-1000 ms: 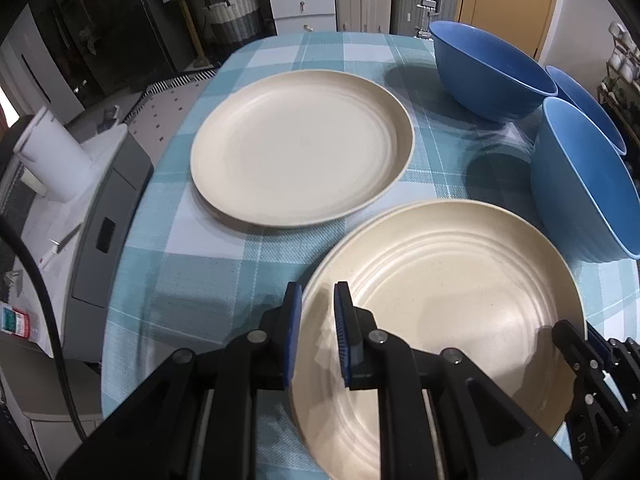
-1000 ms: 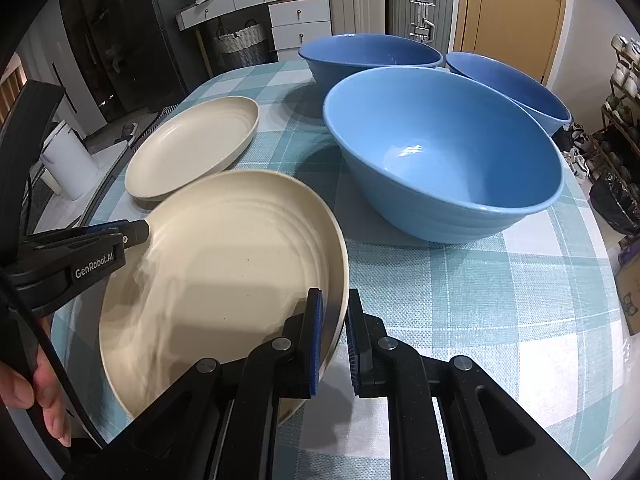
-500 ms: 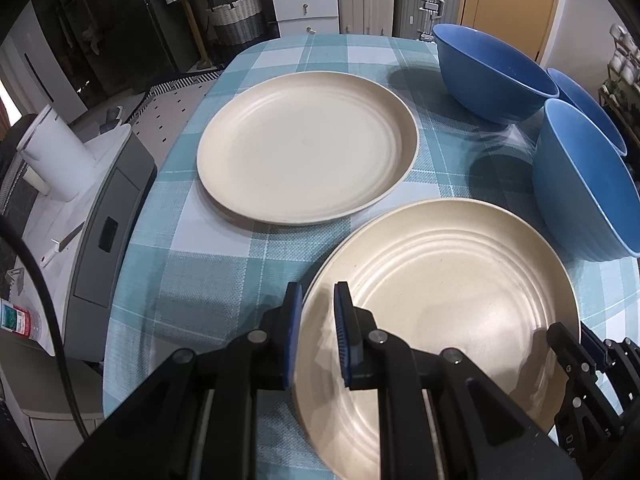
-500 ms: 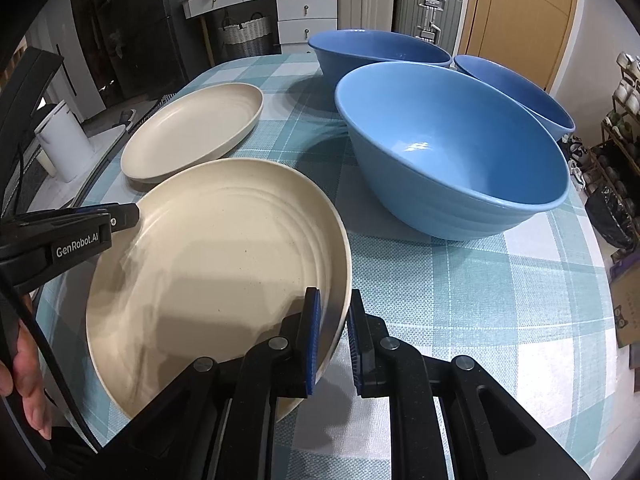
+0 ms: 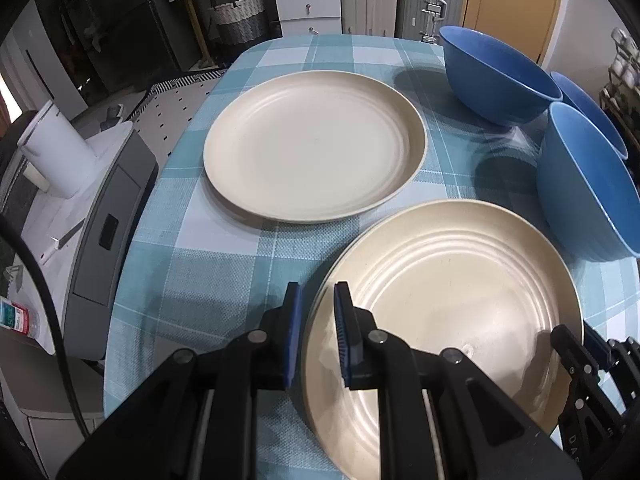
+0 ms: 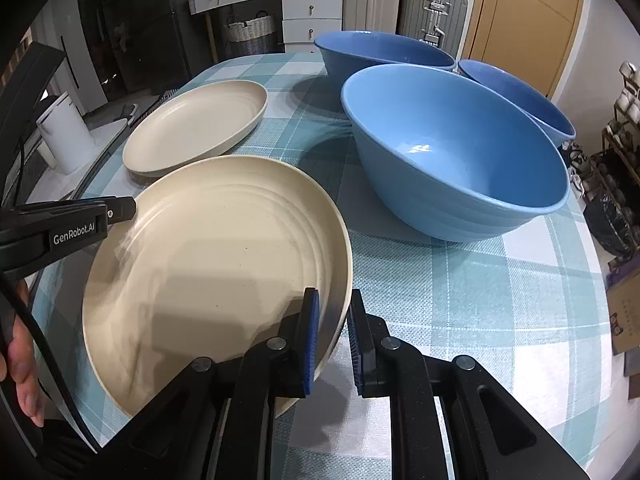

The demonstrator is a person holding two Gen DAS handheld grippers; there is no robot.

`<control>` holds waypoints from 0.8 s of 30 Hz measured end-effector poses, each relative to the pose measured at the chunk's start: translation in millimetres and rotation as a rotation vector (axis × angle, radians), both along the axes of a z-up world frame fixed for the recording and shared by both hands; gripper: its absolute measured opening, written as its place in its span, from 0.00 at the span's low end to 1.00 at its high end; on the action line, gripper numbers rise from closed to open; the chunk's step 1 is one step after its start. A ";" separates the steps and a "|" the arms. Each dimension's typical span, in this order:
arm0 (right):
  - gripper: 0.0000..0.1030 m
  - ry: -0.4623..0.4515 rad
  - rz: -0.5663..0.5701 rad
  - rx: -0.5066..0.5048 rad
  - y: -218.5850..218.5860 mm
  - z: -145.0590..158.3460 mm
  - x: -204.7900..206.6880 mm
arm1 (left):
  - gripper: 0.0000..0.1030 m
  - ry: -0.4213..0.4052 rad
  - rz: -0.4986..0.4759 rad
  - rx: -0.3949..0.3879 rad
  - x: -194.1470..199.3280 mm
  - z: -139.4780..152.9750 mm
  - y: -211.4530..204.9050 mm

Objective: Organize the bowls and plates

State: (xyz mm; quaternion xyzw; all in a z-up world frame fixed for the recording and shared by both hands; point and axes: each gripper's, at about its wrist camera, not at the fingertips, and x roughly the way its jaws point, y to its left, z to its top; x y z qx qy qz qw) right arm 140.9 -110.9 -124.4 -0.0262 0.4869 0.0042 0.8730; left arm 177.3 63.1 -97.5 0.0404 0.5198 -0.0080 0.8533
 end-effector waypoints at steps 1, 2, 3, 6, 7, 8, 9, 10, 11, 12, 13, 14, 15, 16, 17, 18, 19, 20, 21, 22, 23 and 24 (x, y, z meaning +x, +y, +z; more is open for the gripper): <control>0.13 -0.002 0.003 -0.007 0.7 -0.1 -0.2 | 0.14 -0.001 -0.001 0.003 -0.2 -0.4 -0.4; 0.13 -0.005 0.006 -0.012 1.8 -0.2 -1.0 | 0.14 -0.003 -0.001 0.004 -0.7 -0.4 -0.8; 0.13 -0.008 0.009 -0.020 2.9 0.0 -1.7 | 0.14 -0.003 -0.001 0.003 -0.7 -0.5 -0.8; 0.13 -0.011 0.014 -0.028 3.6 0.0 -2.8 | 0.14 -0.003 0.001 0.002 -1.4 -0.8 0.6; 0.13 -0.011 0.014 -0.026 3.8 0.0 -3.0 | 0.14 -0.003 0.002 0.002 -1.6 -1.1 1.0; 0.13 -0.012 0.014 -0.024 3.7 0.1 -3.3 | 0.14 -0.002 0.002 0.001 -1.6 -1.7 1.4; 0.13 -0.014 0.015 -0.023 3.7 0.2 -3.8 | 0.14 0.000 0.002 0.002 -1.6 -2.4 2.1; 0.13 -0.015 0.016 -0.023 3.4 0.3 -4.0 | 0.14 0.003 0.004 0.003 -1.5 -3.4 2.6; 0.13 -0.018 0.016 -0.020 3.1 0.7 -4.5 | 0.14 0.008 0.005 0.000 -1.2 -4.7 3.8; 0.13 -0.022 0.015 -0.018 2.6 0.9 -5.7 | 0.14 0.013 0.006 -0.003 -1.0 -5.9 4.5; 0.13 -0.023 0.013 -0.019 2.4 0.9 -6.2 | 0.14 0.017 0.006 -0.011 -1.1 -6.5 5.8; 0.14 -0.025 0.012 -0.018 1.8 0.7 -7.2 | 0.14 0.021 0.008 -0.018 -1.6 -6.6 7.0; 0.15 -0.024 0.011 -0.015 0.9 0.8 -7.2 | 0.14 0.025 0.011 -0.021 -2.3 -6.6 7.8; 0.15 -0.026 0.010 -0.010 0.1 1.5 -7.6 | 0.14 0.026 0.014 -0.024 -3.2 -6.0 8.3; 0.15 -0.029 0.009 -0.008 -0.3 2.0 -7.5 | 0.14 0.023 0.013 -0.027 -4.0 -5.0 8.2; 0.15 -0.031 0.010 -0.006 -0.4 2.7 -7.9 | 0.14 0.017 0.009 -0.028 -4.7 -3.3 7.9; 0.15 -0.032 0.009 -0.007 -0.5 3.1 -8.4 | 0.14 0.014 0.011 -0.028 -4.9 -2.7 7.8; 0.15 -0.031 0.009 -0.007 -0.6 2.9 -8.8 | 0.15 0.011 0.014 -0.030 -5.1 -2.1 8.4; 0.15 -0.028 0.009 -0.005 -0.8 2.6 -8.5 | 0.15 0.011 0.015 -0.031 -5.4 -2.0 9.3; 0.15 -0.027 0.008 -0.002 -1.0 2.5 -8.5 | 0.15 0.013 0.015 -0.030 -5.2 -2.3 9.9; 0.15 -0.026 0.007 -0.001 -2.0 2.5 -9.2 | 0.16 0.015 0.020 -0.030 -4.8 -3.0 11.4; 0.16 -0.027 0.007 0.002 -2.4 3.0 -9.9 | 0.20 0.019 0.028 -0.042 -4.8 -3.9 13.9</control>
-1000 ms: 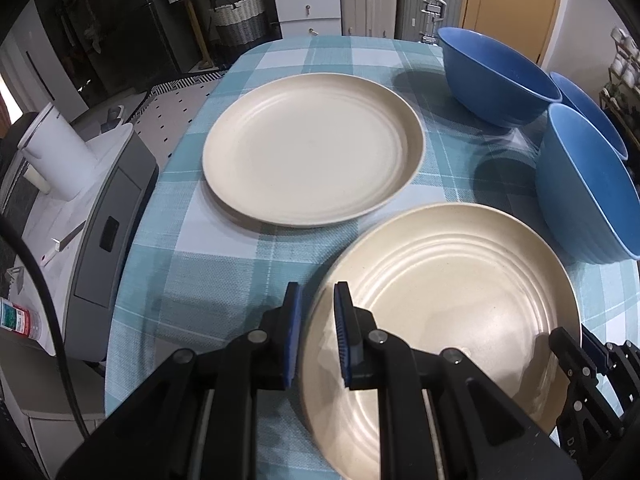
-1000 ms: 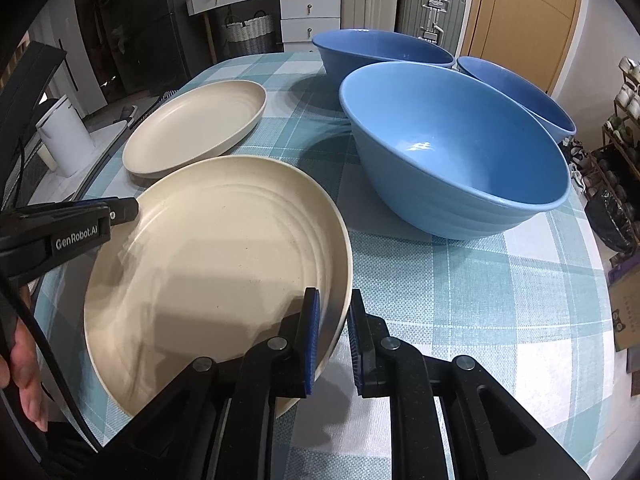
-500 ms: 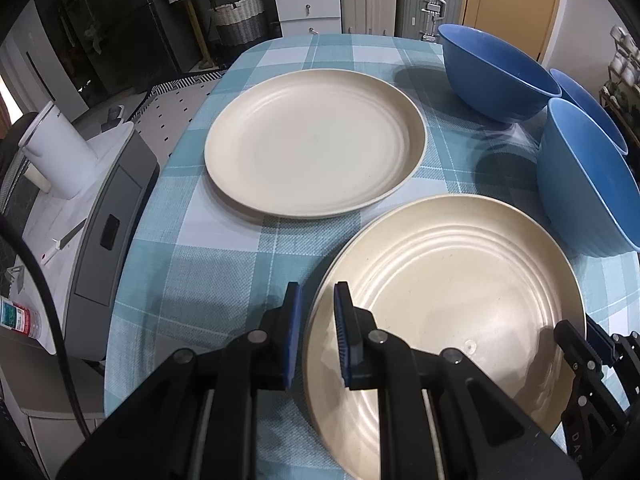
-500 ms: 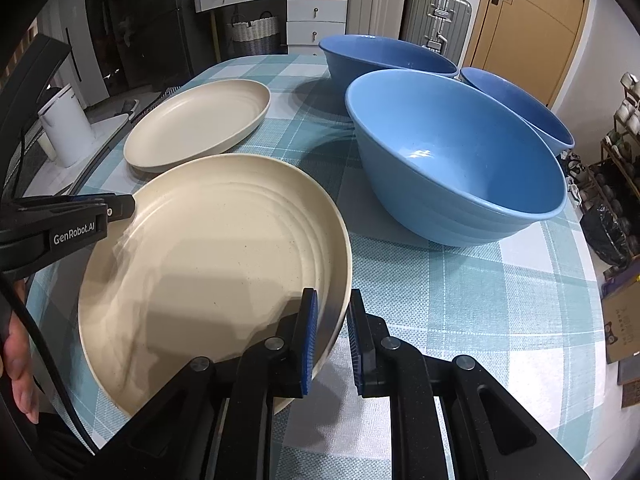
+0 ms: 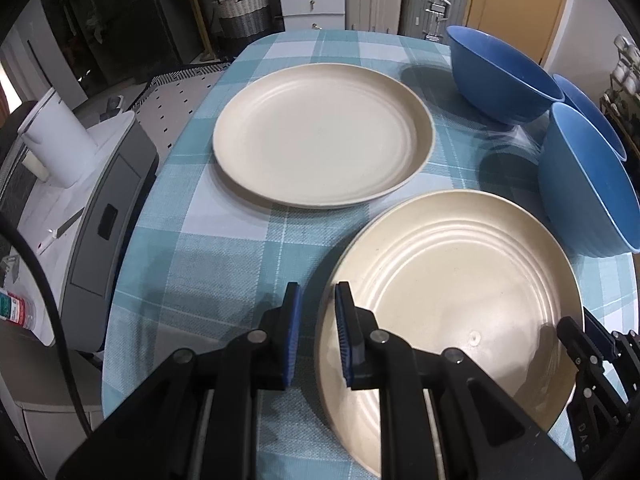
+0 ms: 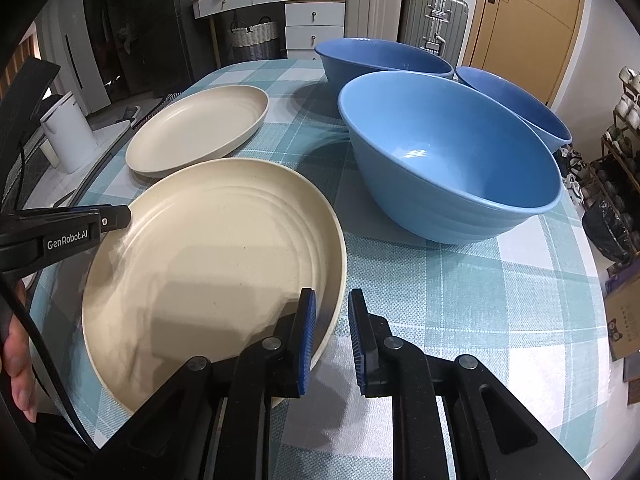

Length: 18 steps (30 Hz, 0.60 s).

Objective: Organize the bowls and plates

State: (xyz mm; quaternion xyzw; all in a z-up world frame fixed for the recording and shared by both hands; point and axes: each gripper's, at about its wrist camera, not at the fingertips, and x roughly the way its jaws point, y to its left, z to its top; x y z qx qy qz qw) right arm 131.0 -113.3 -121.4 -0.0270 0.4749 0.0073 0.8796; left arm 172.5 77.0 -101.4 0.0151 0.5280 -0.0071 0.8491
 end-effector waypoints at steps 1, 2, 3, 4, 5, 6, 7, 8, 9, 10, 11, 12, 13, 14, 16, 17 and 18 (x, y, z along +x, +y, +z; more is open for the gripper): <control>0.17 -0.005 0.002 0.008 -0.7 1.4 -0.9 | 0.23 0.005 0.010 -0.009 -0.3 -0.8 2.7; 0.21 -0.010 0.001 0.013 -1.8 2.5 -1.8 | 0.29 0.012 0.022 -0.024 -0.1 -1.9 6.3; 0.28 -0.017 -0.003 0.020 -3.6 4.2 -3.1 | 0.33 0.015 0.027 -0.034 -0.4 -2.5 8.2; 0.32 -0.023 -0.011 0.033 -5.8 6.1 -5.3 | 0.35 0.015 0.031 -0.040 -0.5 -2.6 9.9; 0.40 -0.025 -0.015 0.044 -7.1 6.9 -6.7 | 0.38 0.010 0.034 -0.039 -1.0 -2.1 11.5; 0.45 -0.024 -0.017 0.054 -8.0 7.2 -8.0 | 0.44 0.006 0.035 -0.039 -1.7 -1.7 12.2; 0.45 -0.023 -0.018 0.059 -8.2 6.9 -8.9 | 0.47 0.003 0.035 -0.041 -2.3 -1.3 12.8; 0.45 -0.019 -0.019 0.060 -8.3 6.1 -9.2 | 0.48 0.003 0.033 -0.045 -2.8 -1.4 12.9; 0.45 -0.017 -0.020 0.059 -8.5 5.4 -9.0 | 0.48 0.012 0.027 -0.052 -3.2 -2.6 12.8; 0.45 -0.015 -0.020 0.060 -8.9 4.8 -8.9 | 0.48 0.022 0.022 -0.058 -3.5 -3.9 12.7; 0.45 -0.011 -0.023 0.061 -9.8 3.7 -8.3 | 0.48 0.031 0.018 -0.067 -3.3 -4.9 12.8; 0.45 -0.003 -0.030 0.068 -11.7 2.3 -7.3 | 0.48 0.041 0.016 -0.077 -3.3 -6.4 13.4; 0.45 0.004 -0.036 0.080 -13.7 1.1 -6.6 | 0.48 0.049 0.018 -0.082 -3.1 -7.4 14.1; 0.45 0.017 -0.044 0.102 -16.9 -0.8 -4.9 | 0.48 0.053 0.022 -0.091 -2.7 -7.9 15.6; 0.45 0.041 -0.058 0.149 -22.5 -4.5 -2.8 | 0.48 0.055 0.033 -0.107 -2.1 -8.1 18.4; 0.45 0.052 -0.065 0.169 -25.0 -6.2 -1.8 | 0.48 0.059 0.041 -0.116 -1.7 -8.8 20.1; 0.45 0.062 -0.071 0.188 -27.4 -7.5 -0.9 | 0.48 0.067 0.045 -0.131 -1.4 -10.1 21.5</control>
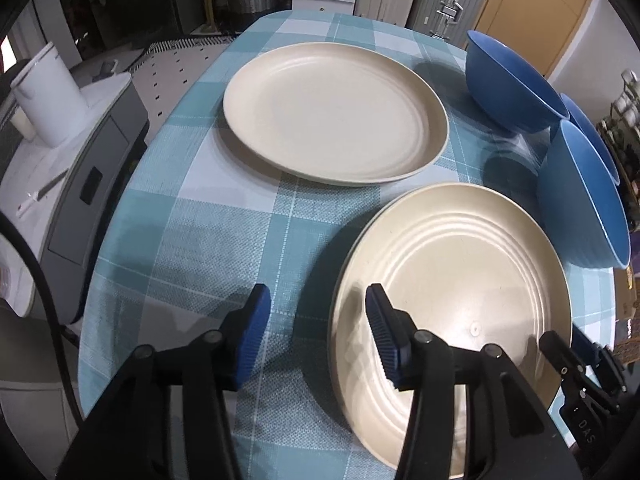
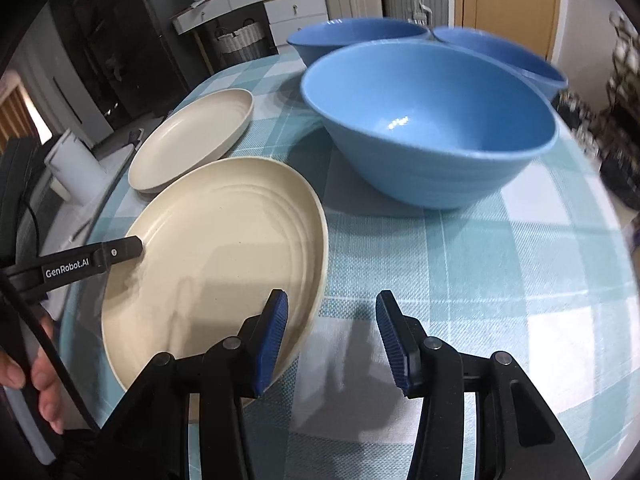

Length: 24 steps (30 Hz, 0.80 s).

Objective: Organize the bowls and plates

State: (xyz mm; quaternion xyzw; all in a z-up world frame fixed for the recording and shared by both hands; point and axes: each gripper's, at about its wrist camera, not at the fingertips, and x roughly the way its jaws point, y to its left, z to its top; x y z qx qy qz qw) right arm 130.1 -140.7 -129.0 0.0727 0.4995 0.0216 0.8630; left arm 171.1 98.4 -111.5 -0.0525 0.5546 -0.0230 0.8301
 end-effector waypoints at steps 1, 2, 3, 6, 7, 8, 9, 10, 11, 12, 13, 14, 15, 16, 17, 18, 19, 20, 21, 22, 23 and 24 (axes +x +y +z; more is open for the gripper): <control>0.45 0.007 -0.003 0.015 -1.5 -0.7 0.8 | 0.48 0.009 0.000 -0.014 0.0 -1.4 0.7; 0.45 0.014 -0.009 0.031 -2.8 -1.0 1.1 | 0.48 0.018 -0.002 -0.024 0.5 -2.8 1.1; 0.45 0.018 -0.014 0.054 -4.0 -0.8 1.1 | 0.48 0.026 -0.004 -0.032 0.5 -4.4 1.2; 0.49 0.029 -0.015 0.099 -5.3 -1.3 2.2 | 0.48 0.041 -0.010 -0.054 1.7 -7.6 0.8; 0.50 0.029 -0.016 0.098 -5.1 -1.3 2.5 | 0.48 0.044 -0.011 -0.063 2.0 -7.9 0.8; 0.50 0.028 -0.015 0.101 -5.1 -1.5 2.8 | 0.48 0.044 -0.010 -0.069 2.1 -7.8 0.8; 0.52 0.028 -0.015 0.111 -5.8 -1.7 3.1 | 0.48 0.043 -0.010 -0.077 2.7 -7.3 0.4; 0.55 0.029 -0.018 0.126 -7.1 -2.0 3.6 | 0.48 0.042 -0.011 -0.085 2.3 -7.1 0.4; 0.63 0.029 -0.021 0.139 -8.4 -1.4 2.7 | 0.49 0.043 -0.011 -0.092 2.5 -7.6 0.4; 0.69 0.027 -0.025 0.153 -10.0 -1.6 2.4 | 0.49 0.046 -0.010 -0.094 2.0 -7.9 1.1; 0.69 0.025 -0.032 0.167 -11.7 -1.5 1.9 | 0.50 0.047 -0.011 -0.096 1.6 -8.1 1.2; 0.69 0.023 -0.035 0.173 -13.7 -1.5 1.3 | 0.51 0.049 -0.013 -0.098 1.6 -8.5 0.9; 0.69 0.021 -0.038 0.175 -14.5 -1.4 1.1 | 0.52 0.049 -0.014 -0.099 0.7 -8.3 1.2; 0.69 0.021 -0.039 0.174 -15.0 -1.7 0.7 | 0.53 0.048 -0.014 -0.099 0.3 -8.3 1.2; 0.69 0.023 -0.040 0.173 -15.3 -2.0 0.6 | 0.56 0.045 -0.017 -0.102 -0.1 -8.2 1.1; 0.70 0.026 -0.039 0.176 -15.6 -2.5 -0.3 | 0.63 0.037 -0.024 -0.107 -0.1 -7.5 0.6; 0.70 0.029 -0.036 0.182 -15.3 -2.7 -0.6 | 0.68 0.025 -0.026 -0.102 -0.6 -6.1 0.6; 0.71 0.029 -0.034 0.185 -14.5 -2.0 -0.5 | 0.78 0.009 -0.023 -0.096 -1.2 -4.2 0.9; 0.75 0.026 -0.033 0.184 -14.5 -0.4 2.0 | 0.82 -0.006 -0.021 -0.095 -1.9 -2.1 1.6; 0.76 0.021 -0.033 0.180 -14.1 0.5 1.6 | 0.82 -0.018 -0.018 -0.093 -2.5 0.2 2.6; 0.77 0.017 -0.032 0.176 -13.7 0.6 0.9 | 0.82 -0.024 -0.016 -0.095 -2.7 1.7 3.3; 0.77 0.015 -0.031 0.174 -13.4 0.5 1.2 | 0.82 -0.027 -0.014 -0.098 -2.8 2.2 3.9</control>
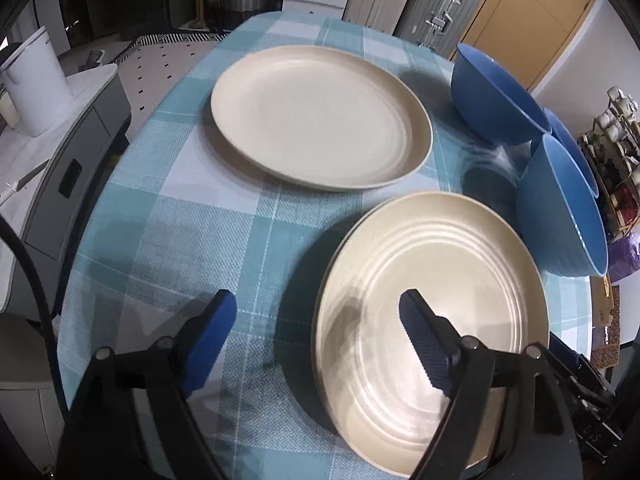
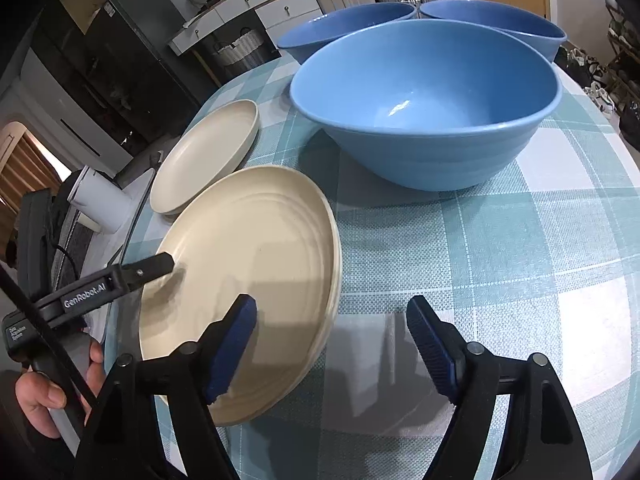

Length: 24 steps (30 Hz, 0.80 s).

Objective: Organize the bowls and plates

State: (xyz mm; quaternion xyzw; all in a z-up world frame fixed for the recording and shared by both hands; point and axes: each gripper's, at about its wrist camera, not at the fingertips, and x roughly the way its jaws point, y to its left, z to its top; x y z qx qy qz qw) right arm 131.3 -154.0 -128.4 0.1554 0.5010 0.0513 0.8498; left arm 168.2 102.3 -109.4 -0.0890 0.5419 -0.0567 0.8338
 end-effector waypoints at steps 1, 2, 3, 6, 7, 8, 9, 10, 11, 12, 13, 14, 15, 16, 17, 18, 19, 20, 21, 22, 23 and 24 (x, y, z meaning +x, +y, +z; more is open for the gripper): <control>0.77 0.000 0.002 0.000 -0.6 -0.7 -0.5 | 0.82 0.002 0.002 -0.002 -0.1 -0.4 0.8; 0.77 0.003 0.003 0.002 -0.4 -1.1 0.0 | 0.82 0.007 0.002 -0.003 0.5 -1.1 0.9; 0.77 0.005 0.002 0.003 -1.0 -0.8 -1.4 | 0.82 0.013 0.001 -0.005 0.8 -2.5 0.8; 0.77 0.010 0.010 0.002 0.7 -1.7 -0.1 | 0.82 0.027 -0.002 0.000 1.4 -5.8 -0.5; 0.77 0.010 0.012 -0.003 0.9 -1.6 -0.1 | 0.82 0.028 -0.003 0.000 1.4 -6.3 -1.1; 0.77 0.007 0.014 -0.010 1.6 -1.0 -0.2 | 0.82 0.027 -0.004 0.002 1.3 -6.8 -1.7; 0.77 0.001 0.014 -0.012 2.3 0.3 -0.9 | 0.82 0.027 -0.004 0.004 1.7 -7.6 -2.7; 0.77 -0.004 0.019 -0.012 3.2 1.4 -1.3 | 0.82 0.028 -0.005 0.005 1.4 -8.4 -2.9; 0.77 -0.005 0.021 -0.013 4.3 1.7 -1.2 | 0.82 0.031 -0.009 0.005 1.6 -9.4 -3.6; 0.77 -0.003 0.022 -0.012 4.8 1.6 -1.0 | 0.82 0.032 -0.010 0.007 1.6 -10.1 -4.3; 0.77 0.003 0.026 -0.003 4.5 1.1 -1.5 | 0.82 0.030 -0.008 0.009 1.4 -10.4 -4.6; 0.77 0.011 0.034 0.016 4.3 -0.1 -1.7 | 0.82 0.029 -0.007 0.009 1.9 -10.5 -4.6; 0.77 0.018 0.036 0.026 4.0 -1.4 -1.1 | 0.82 0.029 -0.007 0.010 2.0 -10.6 -4.4; 0.77 0.021 0.034 0.027 3.8 -1.9 -0.9 | 0.82 0.030 -0.004 0.010 2.1 -10.9 -4.0; 0.77 0.021 0.033 0.026 4.0 -2.2 -0.7 | 0.82 0.031 -0.001 0.009 2.3 -11.4 -3.6; 0.77 0.024 0.032 0.024 4.0 -2.7 -0.3 | 0.82 0.036 0.003 0.006 2.7 -12.5 -2.8; 0.77 0.028 0.030 0.025 4.1 -3.2 0.3 | 0.82 0.043 0.007 0.001 3.7 -13.8 -2.3; 0.77 0.031 0.026 0.027 3.5 -4.6 0.8 | 0.82 0.051 0.010 -0.004 4.3 -15.6 -1.5; 0.77 0.036 0.023 0.027 3.0 -6.3 1.3 | 0.82 0.056 0.011 -0.005 4.2 -16.7 -0.6; 0.77 0.040 0.020 0.028 2.7 -7.8 2.3 | 0.82 0.056 0.010 -0.004 3.9 -17.4 -0.1; 0.77 0.045 0.018 0.029 2.3 -9.4 3.3 | 0.82 0.053 0.008 -0.001 3.7 -17.3 -0.3; 0.77 0.051 0.016 0.027 2.5 -11.0 4.4 | 0.82 0.055 0.006 0.000 3.7 -18.0 -0.5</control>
